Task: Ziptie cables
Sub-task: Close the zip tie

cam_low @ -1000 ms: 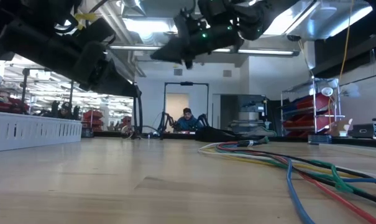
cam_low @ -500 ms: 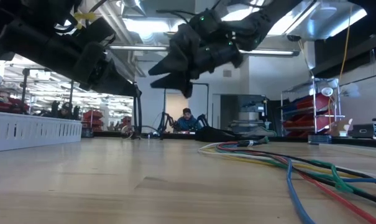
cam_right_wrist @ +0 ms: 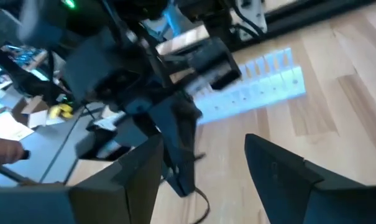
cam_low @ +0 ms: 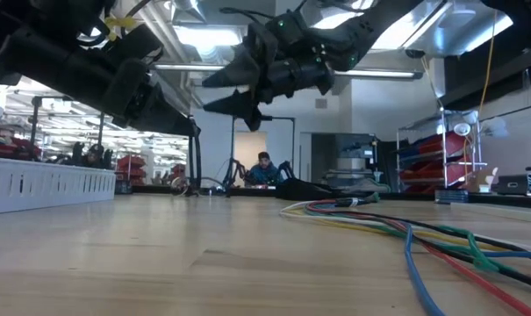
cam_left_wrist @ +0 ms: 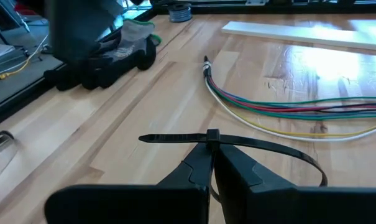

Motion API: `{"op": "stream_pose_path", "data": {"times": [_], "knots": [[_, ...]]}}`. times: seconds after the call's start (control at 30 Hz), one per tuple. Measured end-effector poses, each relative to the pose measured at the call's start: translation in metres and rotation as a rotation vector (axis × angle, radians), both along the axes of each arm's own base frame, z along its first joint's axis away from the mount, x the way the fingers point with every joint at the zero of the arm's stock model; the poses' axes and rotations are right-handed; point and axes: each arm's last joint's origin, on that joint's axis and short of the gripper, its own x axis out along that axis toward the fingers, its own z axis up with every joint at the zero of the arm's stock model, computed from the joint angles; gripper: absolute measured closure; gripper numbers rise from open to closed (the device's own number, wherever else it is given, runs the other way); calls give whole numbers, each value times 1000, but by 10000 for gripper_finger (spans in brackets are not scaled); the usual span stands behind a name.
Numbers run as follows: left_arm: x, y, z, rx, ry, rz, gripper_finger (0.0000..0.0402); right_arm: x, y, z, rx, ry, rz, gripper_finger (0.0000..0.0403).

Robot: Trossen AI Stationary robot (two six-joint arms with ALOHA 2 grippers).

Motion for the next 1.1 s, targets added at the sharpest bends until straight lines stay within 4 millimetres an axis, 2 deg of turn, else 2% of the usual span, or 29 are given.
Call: {"op": "stream_pose_path", "data": {"times": [0.27, 0.53, 0.63, 0.8, 1.1], "knots": [[0, 0, 0, 7, 4, -4, 402, 0, 0, 2, -11, 24, 21, 189], [-1, -3, 0, 91, 44, -49, 402, -3, 19, -16, -1, 91, 67, 189], [-1, -4, 0, 134, 62, -70, 402, -1, 29, -22, 16, 114, 81, 189], [1, -6, 4, 217, 76, -100, 402, 11, 46, -25, 57, 55, 72, 189], [4, -6, 8, 276, 89, -117, 402, 14, 50, -25, 105, 47, 56, 198]]}}
